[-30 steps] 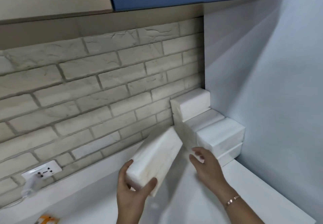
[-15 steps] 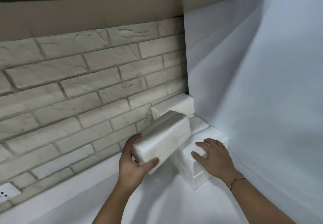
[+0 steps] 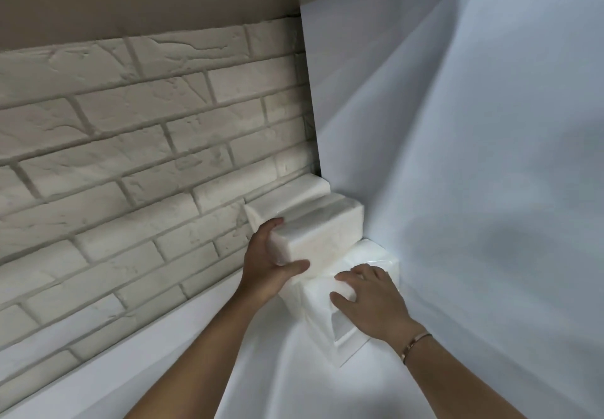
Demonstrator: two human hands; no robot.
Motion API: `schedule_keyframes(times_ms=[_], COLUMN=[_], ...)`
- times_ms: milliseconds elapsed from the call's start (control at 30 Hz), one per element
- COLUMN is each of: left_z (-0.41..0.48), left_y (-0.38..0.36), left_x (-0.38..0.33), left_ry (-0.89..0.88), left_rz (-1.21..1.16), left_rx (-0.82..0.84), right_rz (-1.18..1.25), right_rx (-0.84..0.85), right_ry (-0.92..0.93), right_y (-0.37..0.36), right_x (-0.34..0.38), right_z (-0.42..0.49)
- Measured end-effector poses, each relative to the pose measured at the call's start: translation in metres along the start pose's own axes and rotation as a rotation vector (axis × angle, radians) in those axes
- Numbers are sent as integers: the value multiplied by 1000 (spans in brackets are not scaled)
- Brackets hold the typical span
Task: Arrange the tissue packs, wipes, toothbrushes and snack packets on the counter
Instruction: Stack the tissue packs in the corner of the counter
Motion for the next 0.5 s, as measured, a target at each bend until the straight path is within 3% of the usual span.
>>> schedule_keyframes(times_ms=[200, 500], left_z=[17, 18], left_y=[-14, -11], left_x=[4, 3], left_ry=[-16, -57], left_rz=[180, 392], left_rx=[49, -22], right_rz=[-37, -104], right_rx=[-28, -70], right_ry=[8, 8], right_y=[-4, -6], right_x=[0, 1], right_z=[2, 4])
Point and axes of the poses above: each hand's wrist, its own z-axis towards the middle knuckle, its own y-axis out of the back of the hand, x = y × z, the point moved 4 cm from there along z, towards the middle knuckle, and after that the axes turned 11 degrees about x, right-handed, at the moved point
